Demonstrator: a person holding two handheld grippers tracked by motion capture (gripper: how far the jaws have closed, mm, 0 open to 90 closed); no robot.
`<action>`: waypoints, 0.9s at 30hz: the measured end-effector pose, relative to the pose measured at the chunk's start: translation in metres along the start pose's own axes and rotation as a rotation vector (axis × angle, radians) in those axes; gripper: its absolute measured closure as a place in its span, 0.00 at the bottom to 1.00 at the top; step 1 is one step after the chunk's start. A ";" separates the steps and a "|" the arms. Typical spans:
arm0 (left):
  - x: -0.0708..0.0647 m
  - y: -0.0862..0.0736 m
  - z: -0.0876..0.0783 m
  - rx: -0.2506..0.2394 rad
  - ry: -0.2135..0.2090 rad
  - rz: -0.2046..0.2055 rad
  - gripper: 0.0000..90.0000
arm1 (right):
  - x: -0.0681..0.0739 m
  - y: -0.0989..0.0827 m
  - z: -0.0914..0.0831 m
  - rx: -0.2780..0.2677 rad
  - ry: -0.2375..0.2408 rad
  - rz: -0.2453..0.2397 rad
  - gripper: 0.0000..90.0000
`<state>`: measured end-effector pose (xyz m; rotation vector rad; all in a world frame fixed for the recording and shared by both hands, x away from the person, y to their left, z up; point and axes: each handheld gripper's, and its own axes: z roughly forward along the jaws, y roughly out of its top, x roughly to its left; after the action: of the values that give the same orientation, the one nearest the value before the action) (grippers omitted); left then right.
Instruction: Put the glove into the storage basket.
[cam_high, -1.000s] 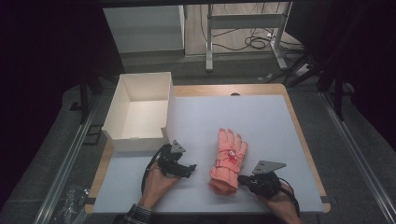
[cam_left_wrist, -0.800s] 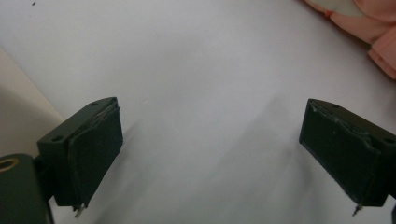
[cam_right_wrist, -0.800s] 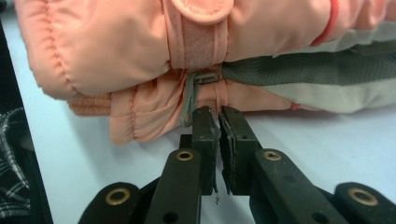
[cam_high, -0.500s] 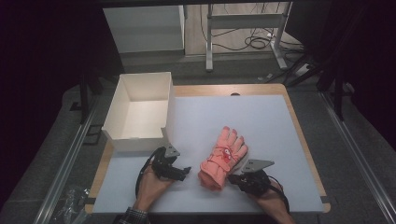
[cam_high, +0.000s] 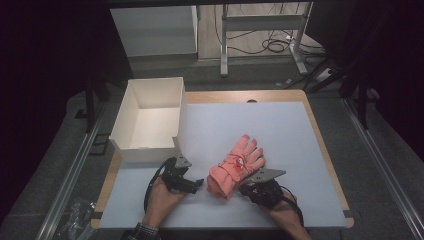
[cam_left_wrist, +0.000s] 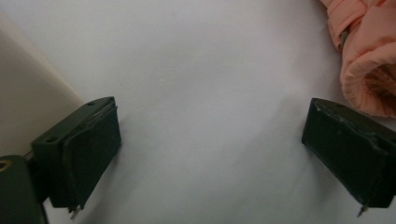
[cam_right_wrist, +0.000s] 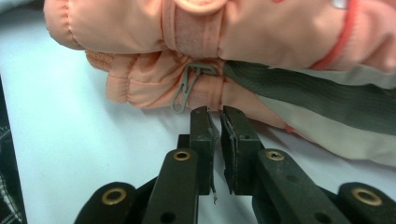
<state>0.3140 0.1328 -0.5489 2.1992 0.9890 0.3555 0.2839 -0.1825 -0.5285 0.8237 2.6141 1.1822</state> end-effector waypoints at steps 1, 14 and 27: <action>0.000 0.000 0.000 0.001 0.001 -0.001 0.05 | -0.001 0.000 -0.003 -0.002 -0.007 -0.001 0.89; 0.000 0.000 0.000 -0.006 -0.004 -0.013 0.04 | -0.051 -0.017 -0.043 -0.011 -0.181 0.094 0.66; 0.000 0.002 -0.001 0.005 -0.015 -0.015 0.06 | -0.091 -0.033 -0.056 -0.036 -0.336 0.137 0.33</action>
<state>0.3151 0.1321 -0.5468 2.1944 0.9986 0.3292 0.3261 -0.2856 -0.5227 1.1019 2.2908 1.0150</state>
